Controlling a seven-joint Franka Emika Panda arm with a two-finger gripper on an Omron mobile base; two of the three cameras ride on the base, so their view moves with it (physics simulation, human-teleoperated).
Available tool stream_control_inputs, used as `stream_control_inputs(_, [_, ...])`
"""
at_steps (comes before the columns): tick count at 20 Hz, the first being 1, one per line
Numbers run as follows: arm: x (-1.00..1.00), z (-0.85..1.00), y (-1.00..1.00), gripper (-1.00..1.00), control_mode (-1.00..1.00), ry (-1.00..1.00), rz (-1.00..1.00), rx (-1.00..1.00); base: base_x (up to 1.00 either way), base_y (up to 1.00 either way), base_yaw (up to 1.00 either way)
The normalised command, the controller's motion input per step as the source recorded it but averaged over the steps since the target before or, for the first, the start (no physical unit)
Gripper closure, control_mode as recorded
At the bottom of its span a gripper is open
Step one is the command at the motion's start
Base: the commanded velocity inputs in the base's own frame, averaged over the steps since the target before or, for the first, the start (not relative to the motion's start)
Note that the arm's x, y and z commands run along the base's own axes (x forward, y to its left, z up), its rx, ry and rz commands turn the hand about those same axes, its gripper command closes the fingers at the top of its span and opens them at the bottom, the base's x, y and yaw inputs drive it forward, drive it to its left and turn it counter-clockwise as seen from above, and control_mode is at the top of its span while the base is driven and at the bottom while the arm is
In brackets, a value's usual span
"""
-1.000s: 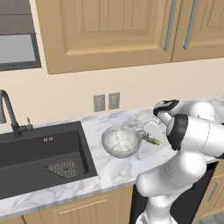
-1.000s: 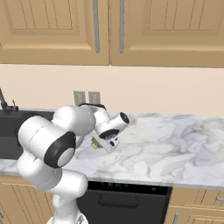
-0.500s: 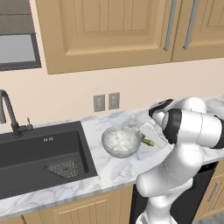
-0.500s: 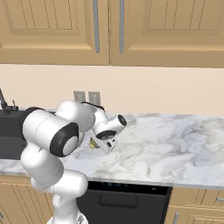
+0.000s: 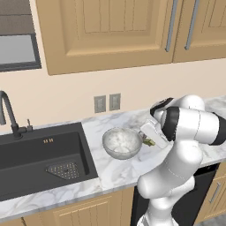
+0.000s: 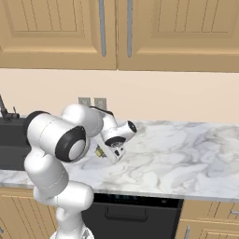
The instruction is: Pick the egg and butter from the fridge and place them by the bowl for mixing.
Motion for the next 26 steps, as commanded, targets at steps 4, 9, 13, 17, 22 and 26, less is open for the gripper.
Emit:
stream_control_inputs(4, [-0.02,-0.27,0.15,1.00,-1.00,0.02,-0.01,0.00,0.00,0.00,0.00])
stream_control_inputs(9, [-0.08,-0.31,0.23,-1.00,-1.00,0.00,0.00,0.00,0.00,0.00,0.00])
stream_control_inputs(13, [-0.17,-0.19,0.12,-1.00,-1.00,0.00,-0.02,0.00,0.00,0.00,0.00])
stream_control_inputs(17, [-0.13,-0.10,0.09,-1.00,-1.00,0.00,-0.06,0.02,0.00,0.00,0.00])
stream_control_inputs(22, [-0.09,-0.08,0.12,-1.00,-1.00,0.00,-0.07,0.01,0.00,0.00,0.00])
stream_control_inputs(26, [-0.02,0.00,0.07,-1.00,-1.00,0.00,-0.05,0.05,0.00,0.00,0.00])
